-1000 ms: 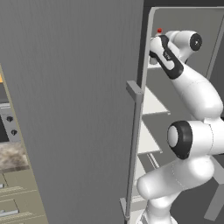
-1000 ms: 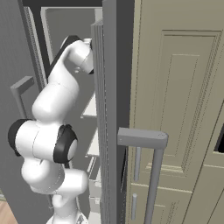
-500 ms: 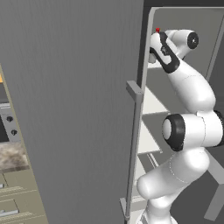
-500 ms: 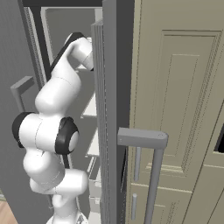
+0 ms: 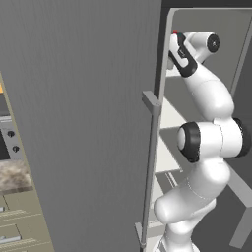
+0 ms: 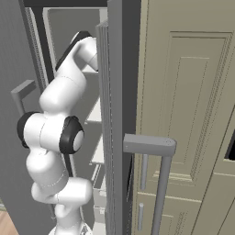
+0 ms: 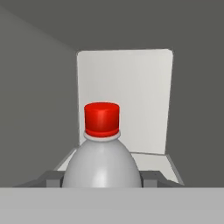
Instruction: Take the bottled waters from the counter and place them in the freezer to freeze. Close the freezer door after placing the bottles.
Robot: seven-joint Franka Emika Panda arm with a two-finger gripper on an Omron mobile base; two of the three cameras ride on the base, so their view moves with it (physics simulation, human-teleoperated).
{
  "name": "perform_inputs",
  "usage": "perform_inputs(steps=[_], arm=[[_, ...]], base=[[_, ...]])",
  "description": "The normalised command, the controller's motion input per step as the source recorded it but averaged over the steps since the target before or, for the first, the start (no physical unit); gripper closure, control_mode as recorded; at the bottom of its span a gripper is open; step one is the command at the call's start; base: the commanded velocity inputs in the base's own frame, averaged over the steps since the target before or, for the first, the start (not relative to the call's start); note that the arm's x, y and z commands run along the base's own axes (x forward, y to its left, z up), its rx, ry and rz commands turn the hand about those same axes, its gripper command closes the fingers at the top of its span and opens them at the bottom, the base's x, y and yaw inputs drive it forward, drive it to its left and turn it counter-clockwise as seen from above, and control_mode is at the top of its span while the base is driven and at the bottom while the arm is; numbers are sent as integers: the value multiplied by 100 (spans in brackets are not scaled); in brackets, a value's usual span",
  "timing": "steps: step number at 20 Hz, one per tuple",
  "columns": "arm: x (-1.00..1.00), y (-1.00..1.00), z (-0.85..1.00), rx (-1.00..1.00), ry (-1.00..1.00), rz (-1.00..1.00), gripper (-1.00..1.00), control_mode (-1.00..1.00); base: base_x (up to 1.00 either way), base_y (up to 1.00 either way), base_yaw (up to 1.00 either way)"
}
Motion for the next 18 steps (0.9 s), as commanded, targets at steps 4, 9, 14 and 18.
perform_inputs(steps=[4,9,14,18], arm=[[30,0,-16,0,0,0,100,-100],[34,0,-20,0,-2,0,100,-100],[10,2,-13,0,0,0,100,-100],[0,5,-6,0,0,0,-100,-100]], base=[[0,0,0],[0,0,0],[0,0,0],[0,0,0]])
